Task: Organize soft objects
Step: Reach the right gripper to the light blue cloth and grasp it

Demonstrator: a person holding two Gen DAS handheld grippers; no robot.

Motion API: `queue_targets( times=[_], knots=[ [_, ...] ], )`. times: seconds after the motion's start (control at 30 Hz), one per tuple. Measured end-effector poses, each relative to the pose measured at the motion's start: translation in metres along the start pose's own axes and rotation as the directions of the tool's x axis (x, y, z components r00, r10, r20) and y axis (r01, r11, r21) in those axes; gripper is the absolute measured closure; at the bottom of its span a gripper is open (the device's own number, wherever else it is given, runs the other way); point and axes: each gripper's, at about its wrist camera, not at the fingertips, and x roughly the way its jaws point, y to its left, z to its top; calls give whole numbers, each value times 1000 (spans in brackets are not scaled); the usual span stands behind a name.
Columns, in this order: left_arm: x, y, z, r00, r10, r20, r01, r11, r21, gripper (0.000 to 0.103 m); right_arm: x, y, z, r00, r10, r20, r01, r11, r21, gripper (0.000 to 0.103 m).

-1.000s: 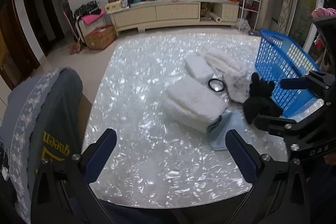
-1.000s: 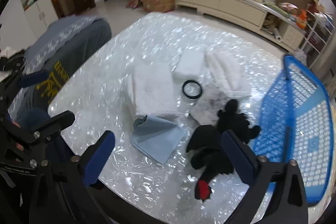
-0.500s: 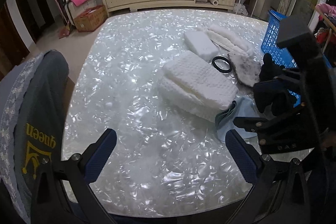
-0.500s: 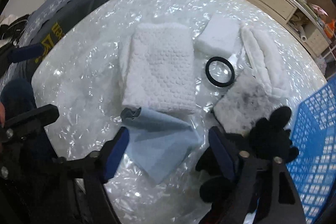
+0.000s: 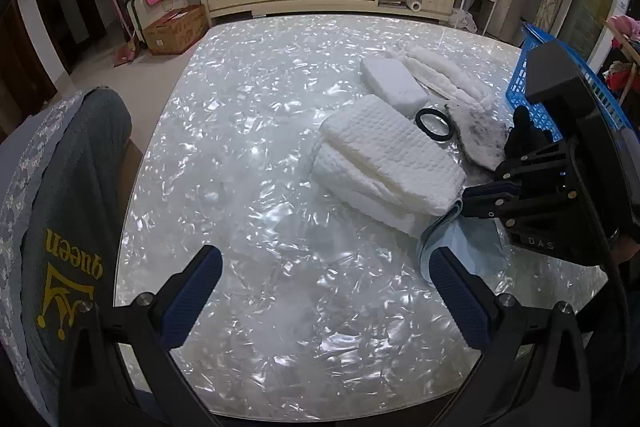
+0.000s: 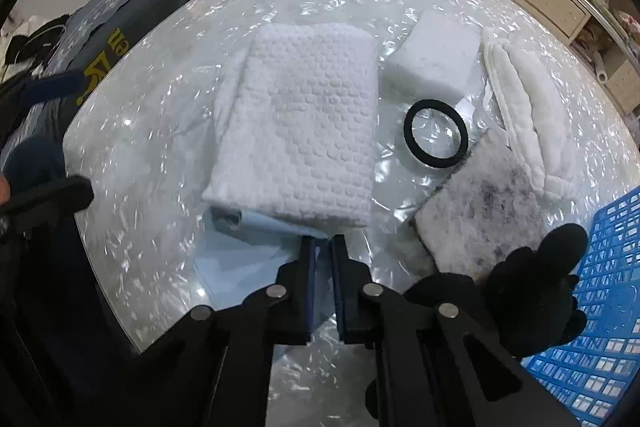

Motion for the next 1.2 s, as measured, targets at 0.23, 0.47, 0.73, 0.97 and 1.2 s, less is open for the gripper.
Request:
queue_targets(
  times=[0.23, 0.47, 0.73, 0.97, 1.2],
  knots=[
    [-5, -3, 0, 1000, 1, 18, -2, 1000, 11, 0, -19, 4, -7, 1000, -8, 24, 9, 999, -45, 101],
    [-8, -1, -2, 1000, -14, 27, 13, 1000, 7, 0, -4, 20, 6, 1000, -18, -13, 16, 994, -106, 101],
    [-5, 2, -3, 1000, -22, 17, 22, 1000, 2, 0, 0, 28, 11, 1000, -30, -8, 29, 991, -127, 79],
    [-3, 3, -3, 1000, -17, 12, 18, 1000, -3, 0, 7, 34, 18, 1000, -7, -4, 6, 990, -142, 69],
    [-2, 3, -2, 1000, -6, 7, 6, 1000, -3, 0, 15, 40, 16, 999, 49, -18, -51, 986, -157, 99]
  ],
)
